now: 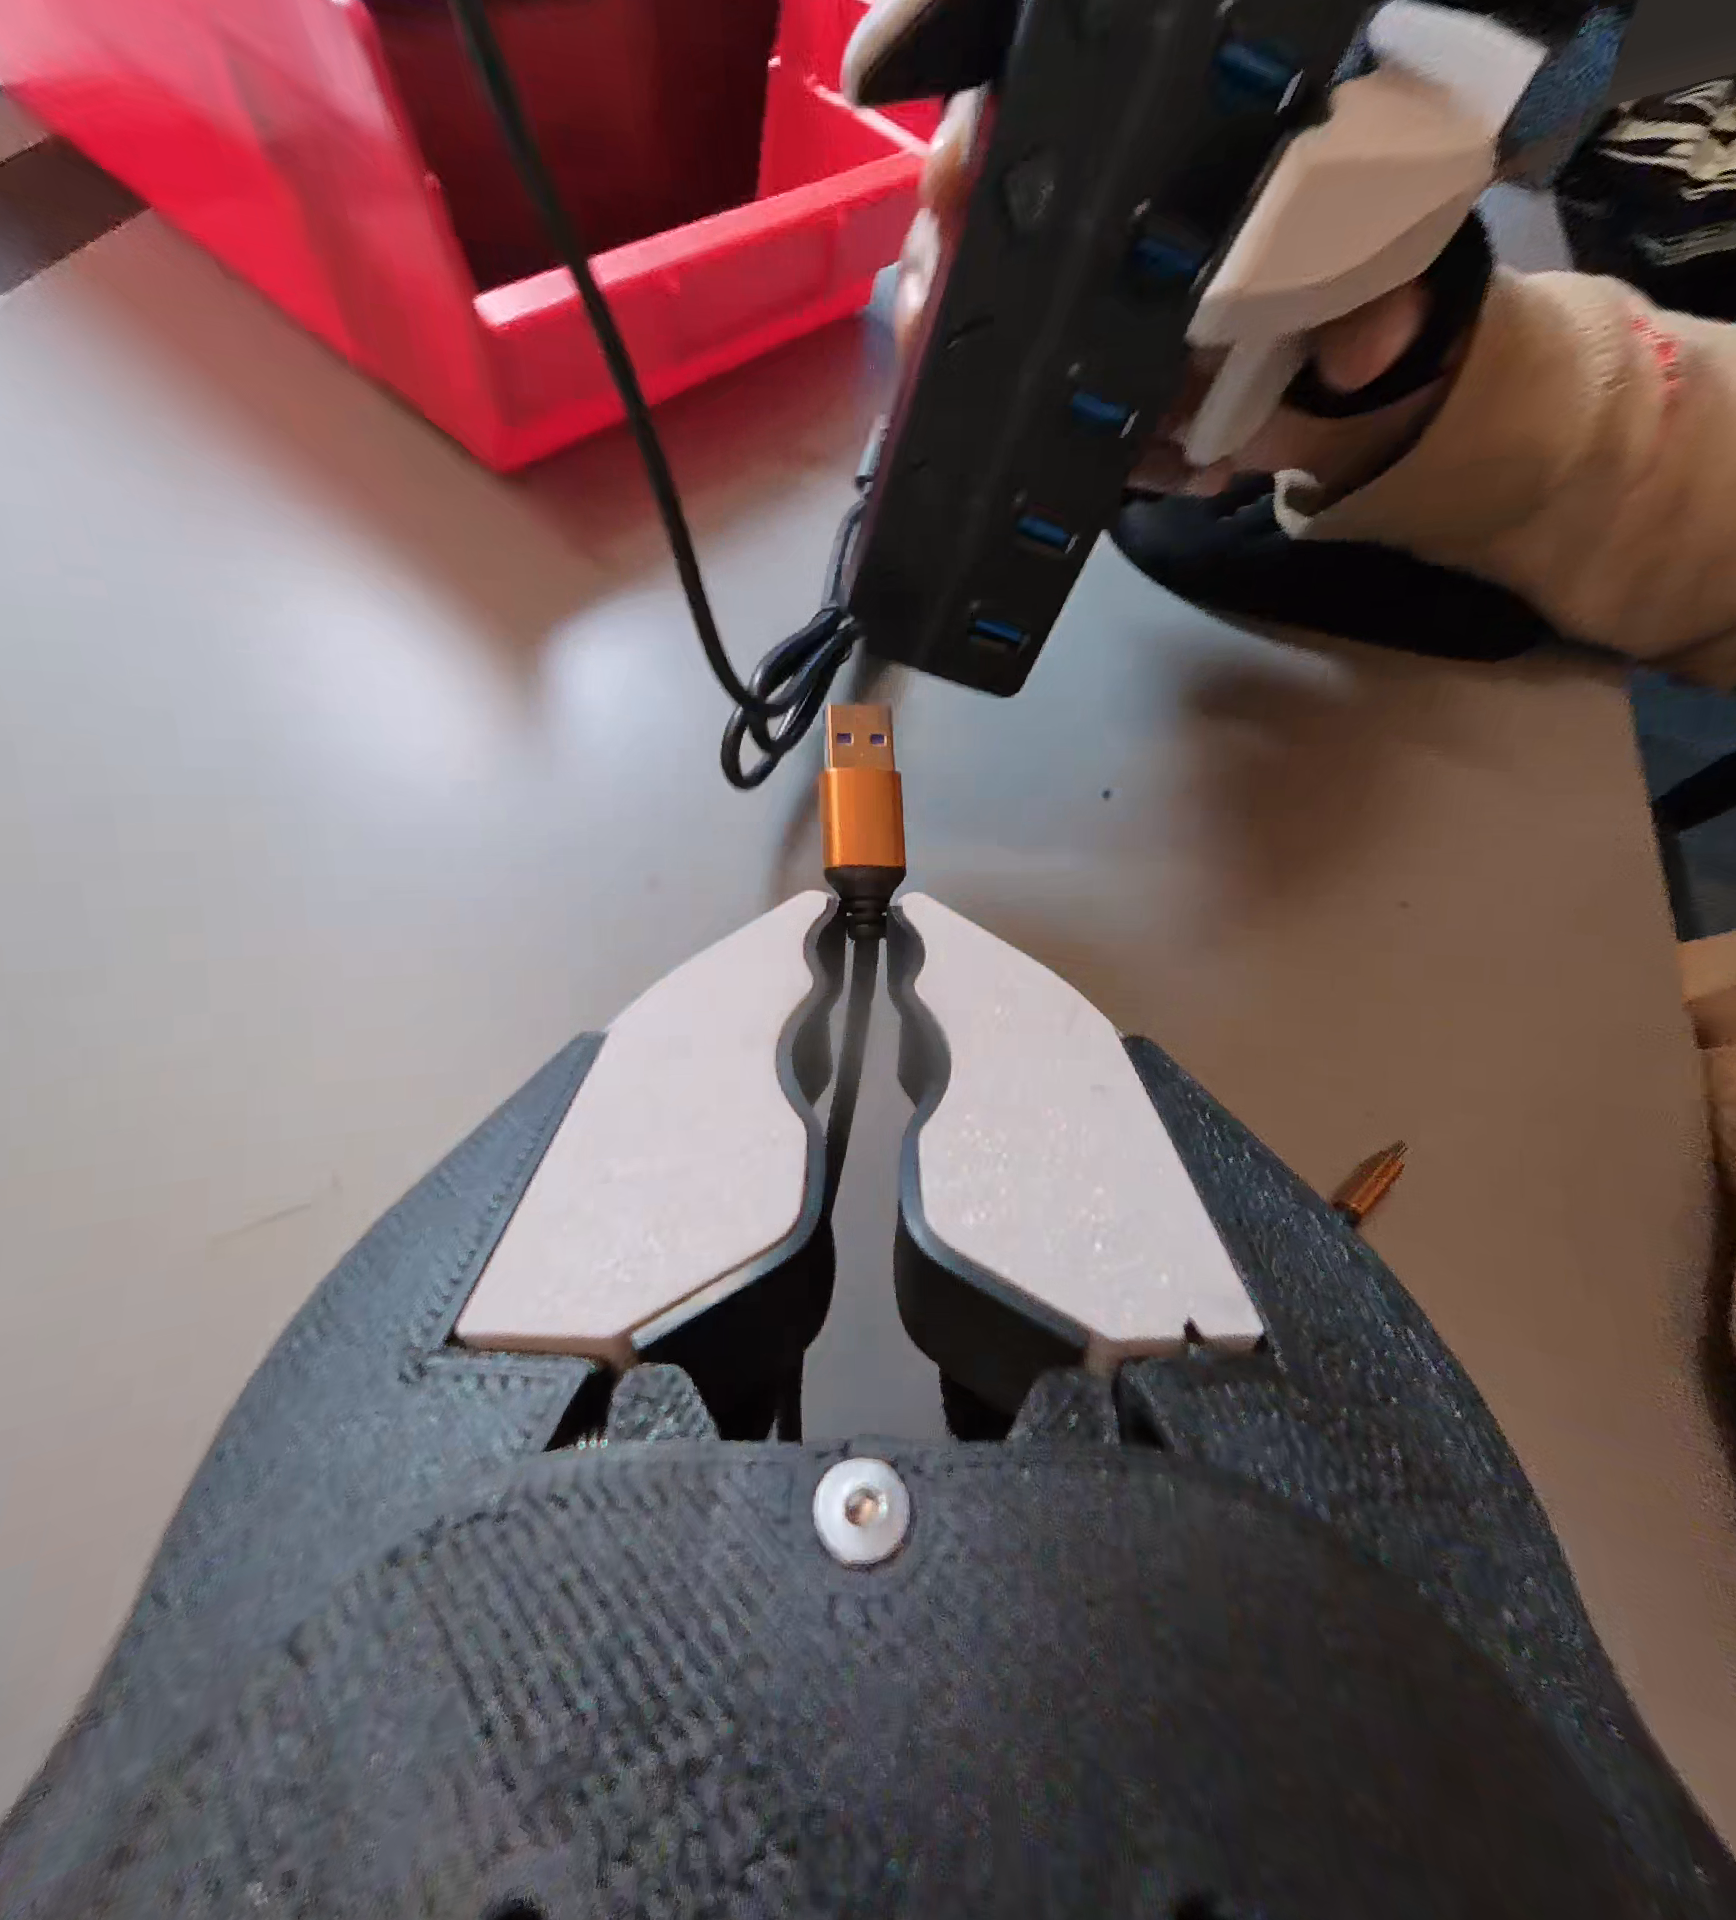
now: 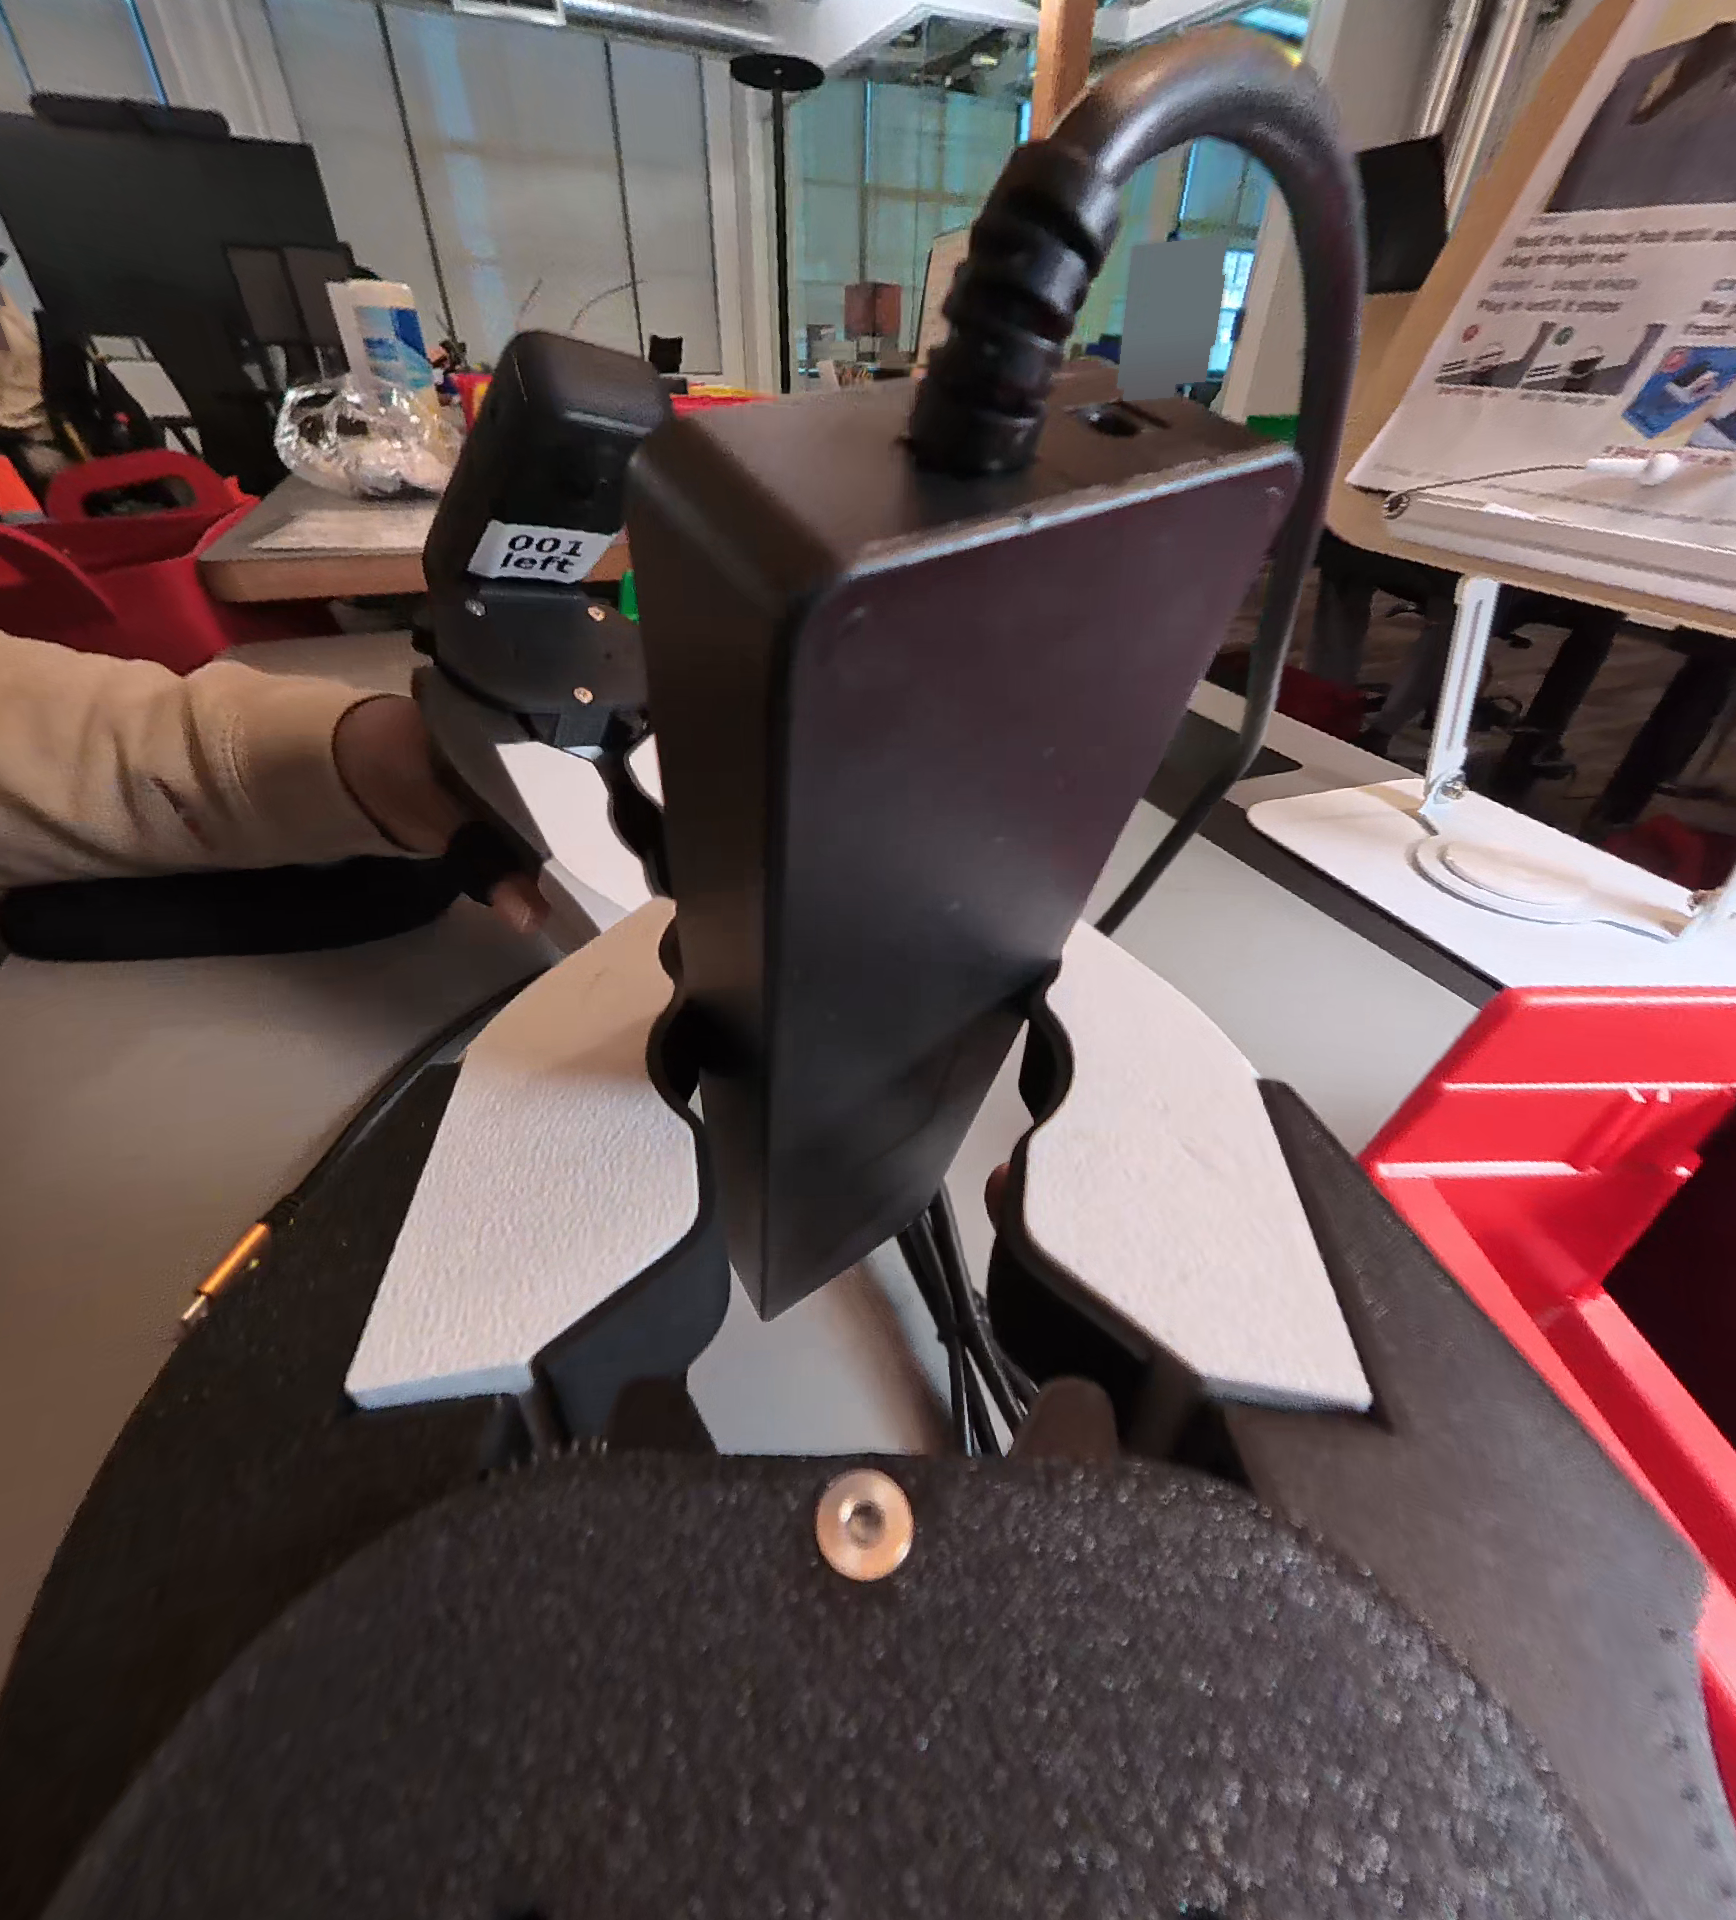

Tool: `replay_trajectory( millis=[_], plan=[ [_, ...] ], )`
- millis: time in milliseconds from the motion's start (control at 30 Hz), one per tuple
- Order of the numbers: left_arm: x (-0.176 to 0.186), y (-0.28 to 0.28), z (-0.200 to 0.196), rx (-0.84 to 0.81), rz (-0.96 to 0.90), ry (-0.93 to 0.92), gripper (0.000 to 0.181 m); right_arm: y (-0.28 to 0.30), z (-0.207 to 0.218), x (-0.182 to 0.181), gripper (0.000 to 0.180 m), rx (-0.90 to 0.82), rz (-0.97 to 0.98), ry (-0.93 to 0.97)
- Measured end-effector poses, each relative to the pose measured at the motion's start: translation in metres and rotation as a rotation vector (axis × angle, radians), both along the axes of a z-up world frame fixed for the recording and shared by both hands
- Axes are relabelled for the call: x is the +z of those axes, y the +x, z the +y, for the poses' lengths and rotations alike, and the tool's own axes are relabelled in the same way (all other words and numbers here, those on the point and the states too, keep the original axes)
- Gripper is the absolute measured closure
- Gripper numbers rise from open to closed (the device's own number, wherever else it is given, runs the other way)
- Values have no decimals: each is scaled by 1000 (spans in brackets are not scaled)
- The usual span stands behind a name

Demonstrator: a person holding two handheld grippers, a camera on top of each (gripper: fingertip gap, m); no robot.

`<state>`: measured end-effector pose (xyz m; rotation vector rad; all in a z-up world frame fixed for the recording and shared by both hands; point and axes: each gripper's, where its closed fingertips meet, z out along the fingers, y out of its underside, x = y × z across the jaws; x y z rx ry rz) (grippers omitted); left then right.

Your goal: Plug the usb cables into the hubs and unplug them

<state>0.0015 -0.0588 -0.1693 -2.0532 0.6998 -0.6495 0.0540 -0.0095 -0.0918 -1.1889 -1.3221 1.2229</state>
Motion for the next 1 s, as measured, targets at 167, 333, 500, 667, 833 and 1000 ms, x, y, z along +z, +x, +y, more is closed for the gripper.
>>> replay_trajectory(
  millis=[167,333,500,667,833,1000],
  plan=[
    [43,-33,20,148,7,174,173,3,8,5,119,-35,23,-10],
    [137,-76,12,378,102,584,173,7,17,10,119,-61,50,-35],
    [75,-38,-29,158,271,390,173,9,21,11,119,-75,64,-46],
    [1,22,-81,-180,273,83,167,9,22,12,119,-67,75,-67],
    [-11,34,-84,-404,266,22,158,12,23,16,119,-64,94,-84],
    [-31,36,-81,-584,316,-52,159,13,24,15,119,-55,90,-92]
  ],
)
